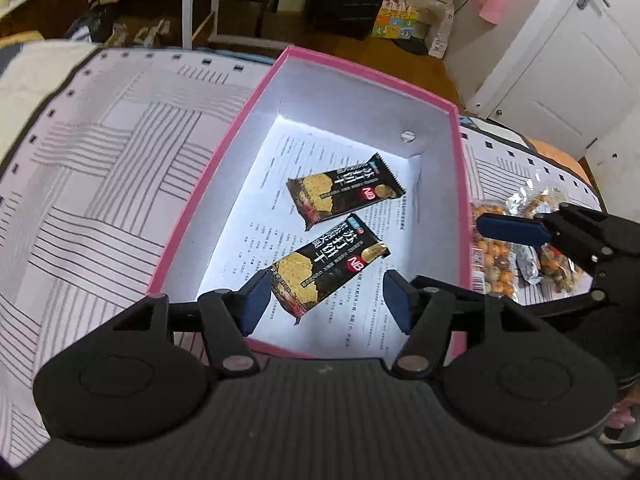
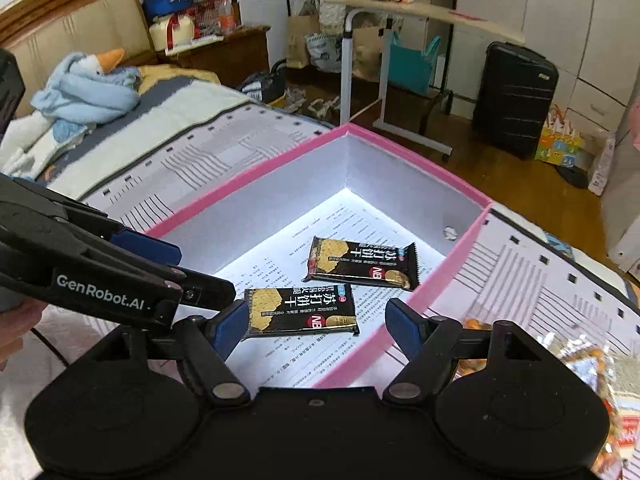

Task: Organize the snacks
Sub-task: 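Move the open left gripper back to the snack pile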

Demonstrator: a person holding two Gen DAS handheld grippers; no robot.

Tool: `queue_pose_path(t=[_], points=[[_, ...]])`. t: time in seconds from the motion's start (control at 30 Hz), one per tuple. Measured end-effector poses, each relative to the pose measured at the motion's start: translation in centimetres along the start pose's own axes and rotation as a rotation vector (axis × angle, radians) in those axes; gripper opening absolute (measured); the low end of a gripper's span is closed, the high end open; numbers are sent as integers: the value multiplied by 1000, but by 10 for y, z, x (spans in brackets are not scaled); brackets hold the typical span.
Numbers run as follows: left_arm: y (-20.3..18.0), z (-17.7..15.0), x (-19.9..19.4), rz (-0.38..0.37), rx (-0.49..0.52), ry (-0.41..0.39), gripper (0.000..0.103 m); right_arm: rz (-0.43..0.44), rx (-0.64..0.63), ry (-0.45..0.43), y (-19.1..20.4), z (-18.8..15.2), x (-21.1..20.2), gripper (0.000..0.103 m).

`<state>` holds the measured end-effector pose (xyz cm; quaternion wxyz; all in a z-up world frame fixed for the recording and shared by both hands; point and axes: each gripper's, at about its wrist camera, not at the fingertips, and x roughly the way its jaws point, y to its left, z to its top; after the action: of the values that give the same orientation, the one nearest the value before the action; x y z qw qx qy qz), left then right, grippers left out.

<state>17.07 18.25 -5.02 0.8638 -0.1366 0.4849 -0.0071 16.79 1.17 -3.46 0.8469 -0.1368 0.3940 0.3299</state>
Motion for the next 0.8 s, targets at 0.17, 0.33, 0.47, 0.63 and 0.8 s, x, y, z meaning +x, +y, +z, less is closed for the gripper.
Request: queue_pose_path(t=[0.17,0.33,0.47,0.63,0.8], points=[[-17,-4,-30,-18,37,-21,63,-37,-13,-54,-4,-11,-46,83],[-42,-9,-61,-98,85,-60,67,-54,-34,-158,-26,-36,-90,84],[-66,-13,-80,-173,120,-81,68,-93,-25,-222,-58,-60,-118,84],[-98,-18,-83,-271,150,-83,70,-54,93,-104,-104,-81,-127,84],[-133,-27,-63,-303,156,-69,70,-84,234,-31,-137,-110,-110,84]])
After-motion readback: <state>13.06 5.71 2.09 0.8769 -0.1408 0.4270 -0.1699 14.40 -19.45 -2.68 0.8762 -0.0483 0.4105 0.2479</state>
